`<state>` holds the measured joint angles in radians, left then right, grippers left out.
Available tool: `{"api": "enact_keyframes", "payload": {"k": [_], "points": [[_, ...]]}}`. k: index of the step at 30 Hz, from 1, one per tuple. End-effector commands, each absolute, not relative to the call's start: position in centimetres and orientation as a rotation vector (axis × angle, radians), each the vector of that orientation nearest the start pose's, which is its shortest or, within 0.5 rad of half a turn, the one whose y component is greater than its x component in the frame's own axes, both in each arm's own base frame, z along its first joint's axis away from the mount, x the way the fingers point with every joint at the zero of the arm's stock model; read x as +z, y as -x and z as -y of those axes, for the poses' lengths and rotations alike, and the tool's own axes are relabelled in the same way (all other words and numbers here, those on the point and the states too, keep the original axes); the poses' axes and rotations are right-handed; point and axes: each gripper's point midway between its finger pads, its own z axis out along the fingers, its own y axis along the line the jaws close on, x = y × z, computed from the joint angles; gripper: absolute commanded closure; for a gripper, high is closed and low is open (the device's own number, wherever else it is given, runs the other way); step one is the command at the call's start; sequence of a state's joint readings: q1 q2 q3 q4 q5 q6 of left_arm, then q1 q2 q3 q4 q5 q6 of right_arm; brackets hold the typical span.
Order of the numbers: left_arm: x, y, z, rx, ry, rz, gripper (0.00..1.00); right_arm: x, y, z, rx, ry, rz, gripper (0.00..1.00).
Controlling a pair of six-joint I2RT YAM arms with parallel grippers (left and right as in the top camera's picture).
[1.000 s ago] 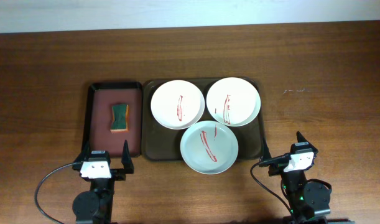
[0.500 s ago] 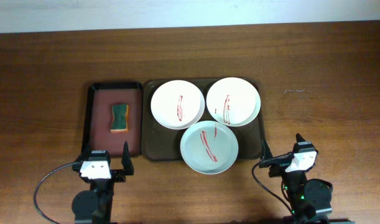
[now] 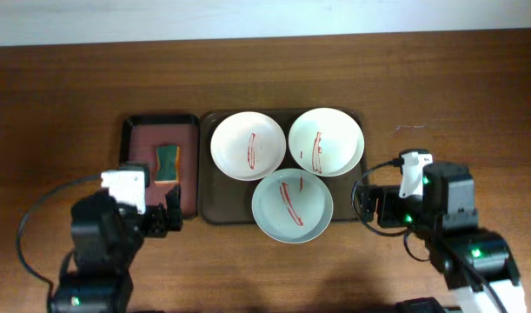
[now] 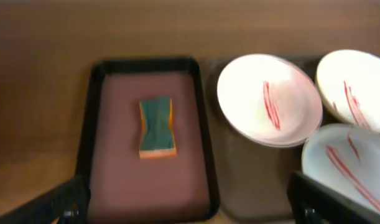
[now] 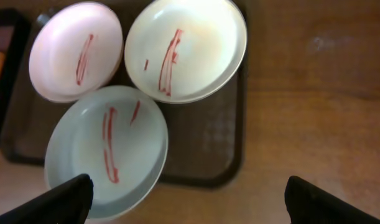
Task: Clean dirty plates on tray and stack at the side
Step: 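Grasp the green-orange sponge with the left gripper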
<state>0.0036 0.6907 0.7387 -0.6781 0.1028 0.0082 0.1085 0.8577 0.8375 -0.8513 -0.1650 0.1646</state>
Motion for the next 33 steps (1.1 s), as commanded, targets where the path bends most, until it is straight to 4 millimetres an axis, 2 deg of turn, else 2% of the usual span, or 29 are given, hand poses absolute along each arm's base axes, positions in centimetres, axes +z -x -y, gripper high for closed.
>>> {"api": "enact_keyframes", "payload": {"k": [1,2,4,5,6,7,9,12,13,14,15,16,18,20,22,26,27,28,29,33], "points": [[21.1,-27.2,1.9,-0.133,-0.076,-2.348,0.01,19.0,-25.2,-6.8,0.41,0.026,-2.465,0.01],[20.1,-27.7,1.8,-0.134,-0.072,-2.404,0.0,18.8,-25.3,-6.8,0.41,0.025,-2.475,0.01],[17.0,-26.7,1.9,-0.154,-0.064,-2.562,0.01,18.5,-25.4,-6.8,0.41,0.023,-2.488,0.01],[15.9,-26.9,2.4,-0.191,-0.07,-2.602,0.01,18.5,-25.4,-6.8,0.41,0.022,-2.488,0.01],[15.7,-28.0,2.5,-0.199,-0.073,-2.587,0.01,18.5,-25.4,-6.8,0.41,0.023,-2.489,0.01],[16.3,-30.4,1.9,-0.192,-0.01,-2.513,0.01,18.5,-25.4,-6.8,0.409,0.022,-2.489,0.01],[17.5,-33.1,0.3,-0.163,0.08,-2.432,0.01,18.5,-25.4,-6.8,0.41,0.022,-2.489,0.01],[18.0,-36.8,-0.7,-0.105,0.018,-2.436,0.01,18.5,-25.4,-6.8,0.409,0.022,-2.488,0.01],[17.0,-38.1,-1.7,-0.045,0.043,-2.467,0.02,18.5,-25.4,-6.8,0.409,0.022,-2.488,0.01],[14.9,-39.0,-2.0,-0.034,0.051,-2.516,0.06,18.5,-25.4,-6.8,0.409,0.022,-2.488,0.01],[13.5,-39.1,-2.0,-0.037,0.053,-2.551,0.13,18.5,-25.4,-6.8,0.409,0.022,-2.488,0.01],[11.0,-39.2,-2.0,-0.042,0.057,-2.618,0.23,18.5,-25.4,-6.8,0.409,0.022,-2.488,0.01],[7.3,-39.3,-1.7,-0.072,0.057,-2.707,0.3,18.5,-25.4,-6.8,0.409,0.022,-2.487,0.01],[5.0,-39.8,-1.2,-0.114,0.049,-2.738,0.3,18.4,-25.4,-6.8,0.409,0.022,-2.489,0.01],[3.7,-39.9,-1.1,-0.116,0.05,-2.76,0.39,18.4,-25.4,-6.8,0.409,0.022,-2.489,0.01],[1.4,-39.4,-0.9,-0.124,0.05,-2.821,0.49,18.4,-25.5,-6.8,0.409,0.022,-2.488,0.01],[1.0,-39.3,-0.8,-0.126,0.048,-2.832,0.49,18.4,-25.4,-6.8,0.409,0.022,-2.489,0.01],[0.6,-39.2,-0.7,-0.128,0.046,-2.843,0.6,18.4,-25.4,-6.8,0.409,0.022,-2.489,0.01],[0.8,-39.3,-0.7,-0.127,0.044,-2.839,1.0,18.4,-25.5,-6.8,0.409,0.022,-2.488,0.01],[5.2,-39.6,-0.3,-0.153,0.035,-2.795,1.0,17.6,-25.5,-6.8,0.408,0.016,-2.527,0.01]]}}
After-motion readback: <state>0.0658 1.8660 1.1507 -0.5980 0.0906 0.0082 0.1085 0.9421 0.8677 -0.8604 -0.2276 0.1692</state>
